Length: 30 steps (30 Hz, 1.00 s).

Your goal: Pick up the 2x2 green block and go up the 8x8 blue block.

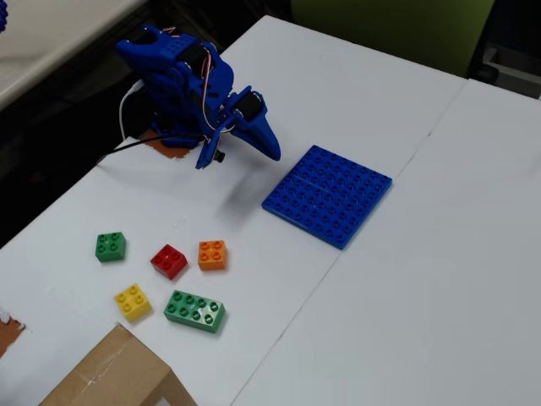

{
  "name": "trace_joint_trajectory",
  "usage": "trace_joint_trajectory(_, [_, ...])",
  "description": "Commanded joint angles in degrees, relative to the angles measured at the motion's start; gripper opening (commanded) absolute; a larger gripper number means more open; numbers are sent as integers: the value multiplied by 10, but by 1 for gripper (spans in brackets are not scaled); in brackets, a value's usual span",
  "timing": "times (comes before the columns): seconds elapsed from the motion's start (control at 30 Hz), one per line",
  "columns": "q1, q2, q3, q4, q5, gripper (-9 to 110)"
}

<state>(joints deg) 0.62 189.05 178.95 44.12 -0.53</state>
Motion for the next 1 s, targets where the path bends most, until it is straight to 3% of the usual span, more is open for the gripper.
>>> trace_joint_trajectory(0.0, [-1,4,4,-9,2,0])
trace_joint_trajectory(0.87, [-2,4,4,-9,2,0])
trace_joint_trajectory(0.9, [6,4,4,-9,-15,2])
trace_joint_trajectory(0.97, [16,4,6,-11,-244,0])
